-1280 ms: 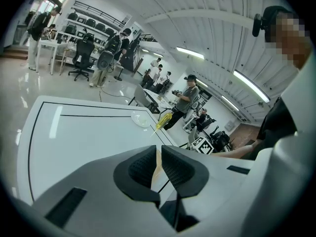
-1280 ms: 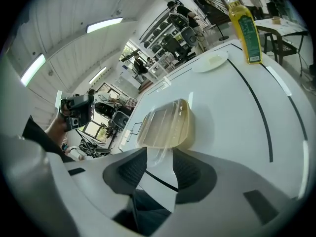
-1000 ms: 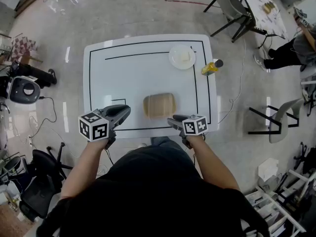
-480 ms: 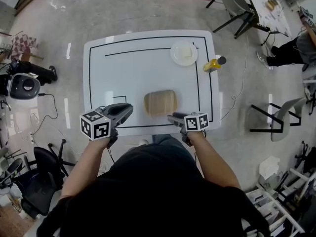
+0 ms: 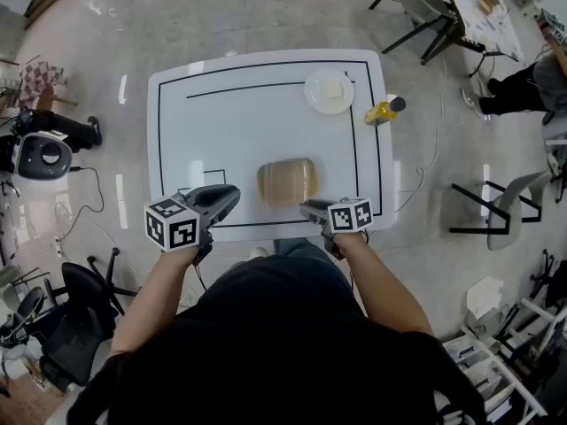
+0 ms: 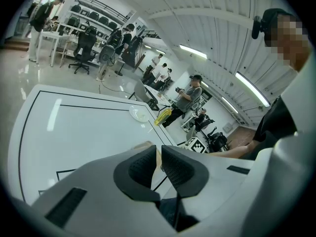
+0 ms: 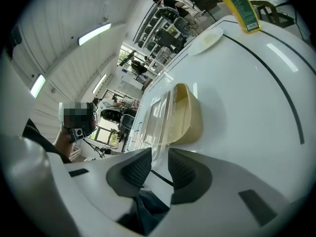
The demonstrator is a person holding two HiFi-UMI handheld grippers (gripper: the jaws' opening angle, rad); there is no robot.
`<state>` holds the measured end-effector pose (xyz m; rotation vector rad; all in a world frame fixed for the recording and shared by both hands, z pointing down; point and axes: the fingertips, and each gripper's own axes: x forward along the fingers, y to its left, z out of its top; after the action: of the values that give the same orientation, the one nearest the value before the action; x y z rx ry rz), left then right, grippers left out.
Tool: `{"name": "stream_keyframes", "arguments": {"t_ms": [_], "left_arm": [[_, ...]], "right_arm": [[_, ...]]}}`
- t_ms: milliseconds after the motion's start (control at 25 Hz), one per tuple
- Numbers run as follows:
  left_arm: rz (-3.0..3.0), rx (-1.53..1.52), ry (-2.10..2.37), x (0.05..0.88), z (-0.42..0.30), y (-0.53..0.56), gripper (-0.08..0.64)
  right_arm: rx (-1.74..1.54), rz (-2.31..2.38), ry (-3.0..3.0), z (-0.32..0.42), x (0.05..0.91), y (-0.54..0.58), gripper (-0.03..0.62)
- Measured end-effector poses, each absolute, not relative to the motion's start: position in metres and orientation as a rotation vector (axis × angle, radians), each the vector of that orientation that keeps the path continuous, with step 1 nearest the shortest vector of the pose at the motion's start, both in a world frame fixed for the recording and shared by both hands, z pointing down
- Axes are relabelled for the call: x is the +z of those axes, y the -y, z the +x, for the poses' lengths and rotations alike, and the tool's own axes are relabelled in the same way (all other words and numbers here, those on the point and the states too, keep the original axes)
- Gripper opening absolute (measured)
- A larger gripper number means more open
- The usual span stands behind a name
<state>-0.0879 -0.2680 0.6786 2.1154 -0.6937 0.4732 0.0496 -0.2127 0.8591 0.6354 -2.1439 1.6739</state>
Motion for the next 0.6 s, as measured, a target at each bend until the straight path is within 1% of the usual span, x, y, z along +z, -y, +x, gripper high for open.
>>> {"name": "stream_keyframes", "arguments": {"t_ms": [240, 600], "left_arm": [[2.114, 0.465, 0.684, 0.6773, -0.0849, 0.2691, 0.051], [2.11, 0.465, 0.686, 0.6773, -0.0868, 0.2666, 0.051]], "right_arm": [[1.686, 0.632, 2.137, 0.0512, 0.8597, 0.2119, 0.091], [1.699, 0.642, 2.14, 0.0525, 0.8579, 0.2111, 0.074]]}}
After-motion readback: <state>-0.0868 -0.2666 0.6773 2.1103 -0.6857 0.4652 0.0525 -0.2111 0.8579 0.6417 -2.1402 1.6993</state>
